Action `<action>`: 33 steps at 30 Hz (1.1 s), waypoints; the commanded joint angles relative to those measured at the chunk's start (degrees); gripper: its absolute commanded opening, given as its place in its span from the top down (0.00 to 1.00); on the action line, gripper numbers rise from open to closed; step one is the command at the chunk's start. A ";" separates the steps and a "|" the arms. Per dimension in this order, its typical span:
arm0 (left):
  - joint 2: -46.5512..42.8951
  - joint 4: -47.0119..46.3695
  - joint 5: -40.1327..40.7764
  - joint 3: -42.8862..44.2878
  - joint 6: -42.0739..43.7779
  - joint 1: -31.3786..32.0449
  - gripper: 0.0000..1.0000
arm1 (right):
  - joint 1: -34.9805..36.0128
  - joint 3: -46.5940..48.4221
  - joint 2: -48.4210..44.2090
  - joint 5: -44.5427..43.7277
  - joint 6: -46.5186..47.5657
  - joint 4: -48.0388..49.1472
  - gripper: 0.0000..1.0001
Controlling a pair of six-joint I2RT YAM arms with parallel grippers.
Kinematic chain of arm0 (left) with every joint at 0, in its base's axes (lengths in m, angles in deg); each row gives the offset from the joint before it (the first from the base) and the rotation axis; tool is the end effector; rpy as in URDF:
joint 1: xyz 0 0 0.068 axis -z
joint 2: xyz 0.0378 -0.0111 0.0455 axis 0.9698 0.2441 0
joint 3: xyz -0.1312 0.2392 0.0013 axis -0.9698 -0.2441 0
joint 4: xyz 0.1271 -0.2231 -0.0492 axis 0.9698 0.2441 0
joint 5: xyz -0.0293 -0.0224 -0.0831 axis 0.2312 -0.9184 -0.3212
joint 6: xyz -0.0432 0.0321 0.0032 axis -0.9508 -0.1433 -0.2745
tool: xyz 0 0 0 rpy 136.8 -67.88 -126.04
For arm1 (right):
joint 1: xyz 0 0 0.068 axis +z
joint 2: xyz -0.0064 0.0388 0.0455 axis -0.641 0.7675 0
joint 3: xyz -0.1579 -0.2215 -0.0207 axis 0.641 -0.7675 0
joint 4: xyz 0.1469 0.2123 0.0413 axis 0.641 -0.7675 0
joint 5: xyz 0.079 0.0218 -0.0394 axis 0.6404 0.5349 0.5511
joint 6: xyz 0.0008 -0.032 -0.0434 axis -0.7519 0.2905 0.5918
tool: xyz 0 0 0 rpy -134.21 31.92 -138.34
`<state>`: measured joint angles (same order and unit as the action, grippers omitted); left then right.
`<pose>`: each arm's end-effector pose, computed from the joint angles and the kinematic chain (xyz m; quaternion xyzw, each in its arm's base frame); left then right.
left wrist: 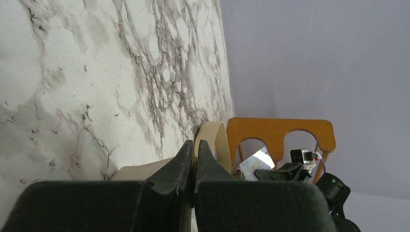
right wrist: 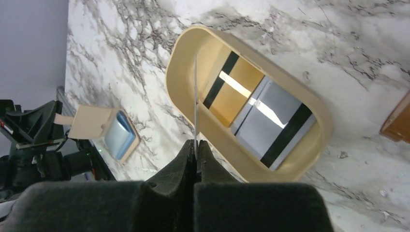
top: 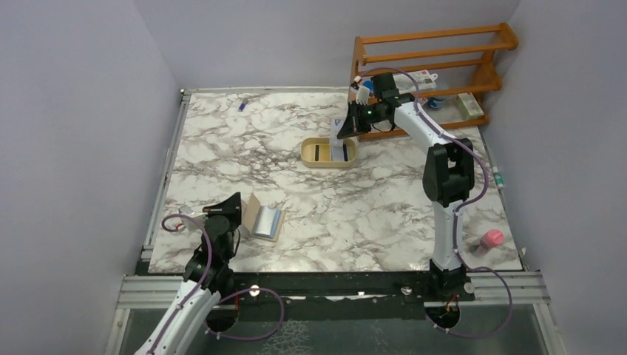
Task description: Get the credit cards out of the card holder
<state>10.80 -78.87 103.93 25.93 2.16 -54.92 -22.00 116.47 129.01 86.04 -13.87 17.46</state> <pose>0.1127 -0.0236 0.1547 -0.5368 0.5667 -0.3383 0.5256 0.4534 0.1708 0.2383 -0.1628 0.8766 0.4000 0.2124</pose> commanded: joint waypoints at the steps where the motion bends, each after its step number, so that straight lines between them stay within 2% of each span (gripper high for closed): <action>1: -0.70 5.88 -1.89 -7.36 1.63 -0.47 1.00 | -0.36 3.51 1.49 -1.48 5.27 -10.29 0.99; 11: -0.07 6.50 -2.15 -7.28 2.04 -0.48 1.00 | -0.38 -9.43 -0.96 -5.97 5.93 -2.37 0.99; 17: -0.02 6.56 -2.13 -7.26 2.14 -0.47 1.00 | -0.40 -11.16 -0.70 -7.30 6.27 -0.12 0.99; 23: 0.14 6.69 -2.00 -7.24 2.14 -0.47 1.00 | -0.46 -11.17 -2.03 -9.84 6.30 0.46 0.74; 29: 0.24 6.80 -2.04 -7.28 2.14 -0.47 1.00 | -0.47 -11.39 -4.12 -12.75 5.52 0.35 0.61; 33: 0.18 6.83 -2.05 -7.22 2.14 -0.47 1.00 | -0.47 -11.01 -6.40 -14.73 4.62 -0.40 0.60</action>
<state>10.87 -78.83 103.10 25.93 3.38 -54.92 -22.26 105.24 127.52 75.05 -8.49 16.17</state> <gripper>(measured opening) 0.020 0.394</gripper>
